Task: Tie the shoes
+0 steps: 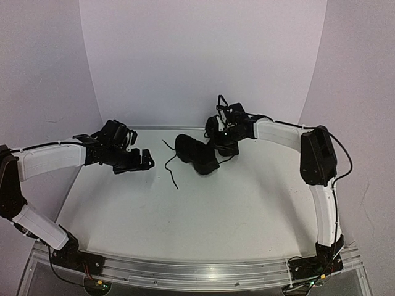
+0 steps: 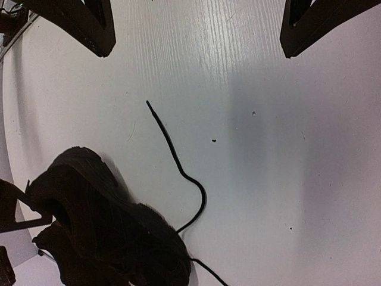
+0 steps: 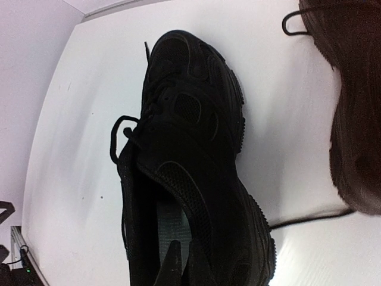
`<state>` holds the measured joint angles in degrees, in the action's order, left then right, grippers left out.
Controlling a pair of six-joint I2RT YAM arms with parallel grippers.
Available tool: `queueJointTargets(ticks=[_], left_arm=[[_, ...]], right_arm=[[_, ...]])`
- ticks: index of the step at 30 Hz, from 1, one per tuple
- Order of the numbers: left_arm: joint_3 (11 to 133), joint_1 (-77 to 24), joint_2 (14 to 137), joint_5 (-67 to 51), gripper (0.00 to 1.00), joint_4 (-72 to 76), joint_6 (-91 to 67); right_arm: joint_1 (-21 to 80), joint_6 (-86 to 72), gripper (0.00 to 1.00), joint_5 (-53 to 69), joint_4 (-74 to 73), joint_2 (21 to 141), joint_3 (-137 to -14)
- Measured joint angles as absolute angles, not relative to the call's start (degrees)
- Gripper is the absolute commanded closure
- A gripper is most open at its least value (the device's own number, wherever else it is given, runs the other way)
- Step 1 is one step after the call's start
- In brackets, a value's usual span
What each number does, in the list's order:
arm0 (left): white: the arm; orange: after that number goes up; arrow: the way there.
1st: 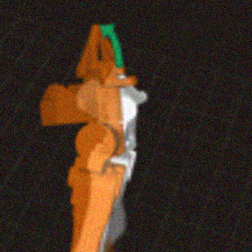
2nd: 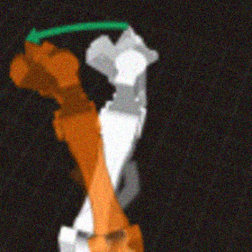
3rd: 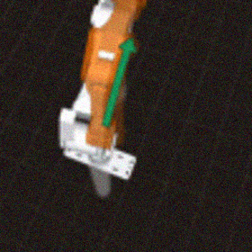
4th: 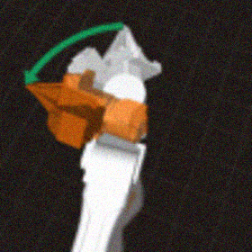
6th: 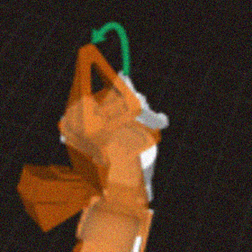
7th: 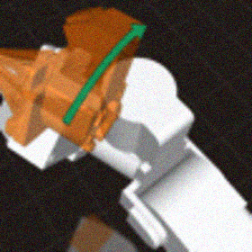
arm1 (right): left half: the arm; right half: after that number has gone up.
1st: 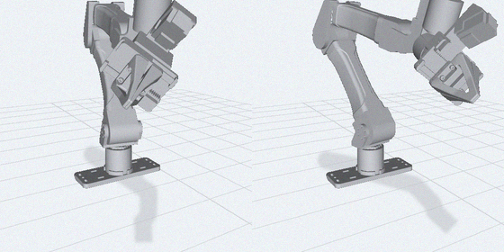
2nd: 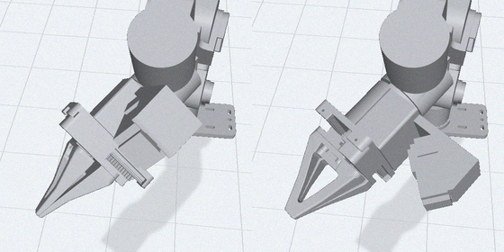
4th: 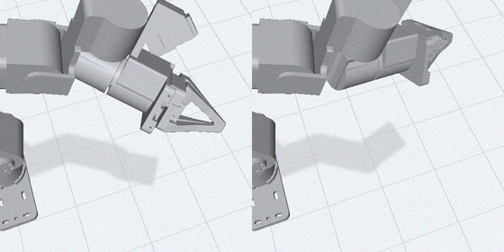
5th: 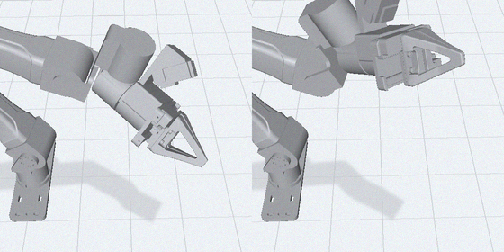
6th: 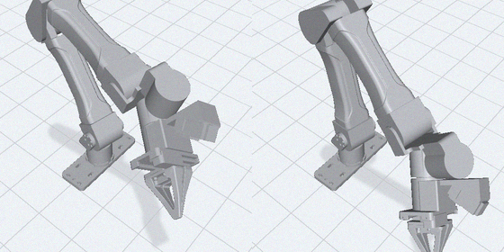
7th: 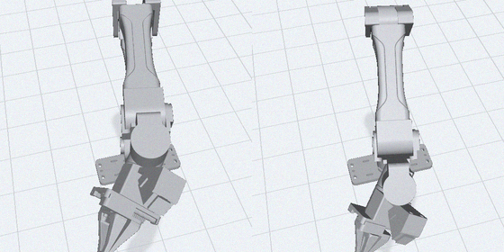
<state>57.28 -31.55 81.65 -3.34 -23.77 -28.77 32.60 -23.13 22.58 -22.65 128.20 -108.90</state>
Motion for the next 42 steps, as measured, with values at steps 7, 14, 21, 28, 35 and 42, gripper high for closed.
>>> queueJointTargets(ticks=[7, 14, 21, 28, 35, 42], left_arm=[[57.3, -31.6, 78.2, -2.8, 0.0, -24.5, -29.1], [57.2, -31.6, 75.9, -4.5, 0.0, -24.6, -29.6], [53.7, -31.6, 72.3, -7.7, 0.0, -25.1, -29.6], [52.1, -32.2, 69.9, -12.3, 0.01, -25.6, -27.2], [52.4, -33.1, 74.3, -17.8, 0.05, -25.6, -23.8], [52.4, -33.5, 75.8, -18.5, 0.06, -25.5, -23.4]], right_arm=[[37.0, -33.1, 1.0, 19.5, -14.0, 111.7, -86.7], [49.7, -45.2, 0.43, 16.3, -4.2, 102.0, -67.7], [54.5, -47.6, 0.32, 16.4, -1.9, 94.4, -62.2], [53.0, -39.9, 0.42, 10.6, -7.3, 92.5, -66.9], [51.2, -34.8, 0.44, 12.1, -9.7, 101.0, -70.5], [50.1, -31.6, 0.59, 14.0, -11.8, 108.0, -73.0]])
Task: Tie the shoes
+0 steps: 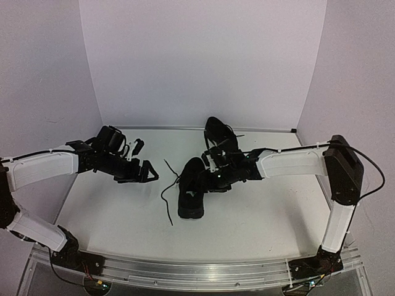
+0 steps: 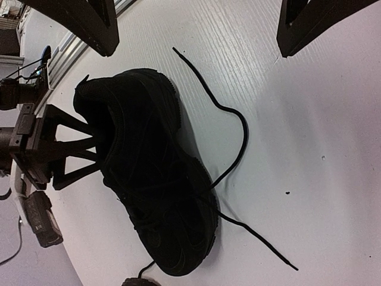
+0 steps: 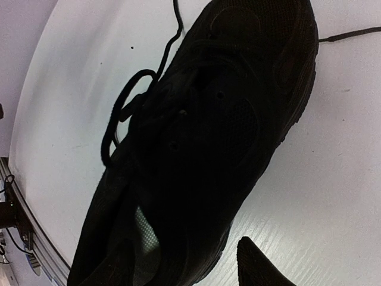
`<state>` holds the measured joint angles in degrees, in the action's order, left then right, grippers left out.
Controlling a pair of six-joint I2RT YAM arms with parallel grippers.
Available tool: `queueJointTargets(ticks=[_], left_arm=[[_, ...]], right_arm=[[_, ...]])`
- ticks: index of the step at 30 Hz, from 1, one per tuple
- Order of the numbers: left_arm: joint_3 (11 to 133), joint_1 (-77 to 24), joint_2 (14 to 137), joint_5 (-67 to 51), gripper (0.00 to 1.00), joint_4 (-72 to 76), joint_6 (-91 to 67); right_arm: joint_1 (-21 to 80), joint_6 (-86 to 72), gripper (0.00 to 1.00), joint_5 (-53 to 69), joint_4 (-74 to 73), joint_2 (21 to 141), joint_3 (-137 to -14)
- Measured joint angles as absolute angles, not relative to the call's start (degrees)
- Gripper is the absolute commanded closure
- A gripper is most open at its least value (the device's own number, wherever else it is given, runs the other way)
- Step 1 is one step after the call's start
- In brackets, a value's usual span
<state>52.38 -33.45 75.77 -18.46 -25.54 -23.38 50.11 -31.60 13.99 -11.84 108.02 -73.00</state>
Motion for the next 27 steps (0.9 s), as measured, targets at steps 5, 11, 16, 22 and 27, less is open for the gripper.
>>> queueJointTargets(ticks=[5, 11, 16, 22, 27], left_arm=[[52.4, -33.5, 75.8, -18.0, 0.07, -25.8, -23.4], [52.5, -33.5, 75.8, -16.8, 0.08, -28.0, -22.9], [53.3, -33.5, 75.8, -16.0, 0.08, -30.1, -22.6], [54.0, -33.5, 75.2, -14.8, 0.13, -32.1, -22.3], [53.4, -33.5, 75.0, -15.0, 0.22, -33.8, -22.2]], right_arm=[[50.0, -30.4, 0.82, 14.8, -12.1, 110.2, -74.6], [49.8, -31.3, 1.0, 14.7, -12.5, 109.6, -74.1], [51.6, -33.1, 1.0, 14.8, -14.2, 106.1, -71.2], [57.3, -39.7, 1.0, 11.9, -16.0, 97.9, -65.7], [61.3, -45.3, 1.0, 9.8, -15.6, 91.2, -59.6]])
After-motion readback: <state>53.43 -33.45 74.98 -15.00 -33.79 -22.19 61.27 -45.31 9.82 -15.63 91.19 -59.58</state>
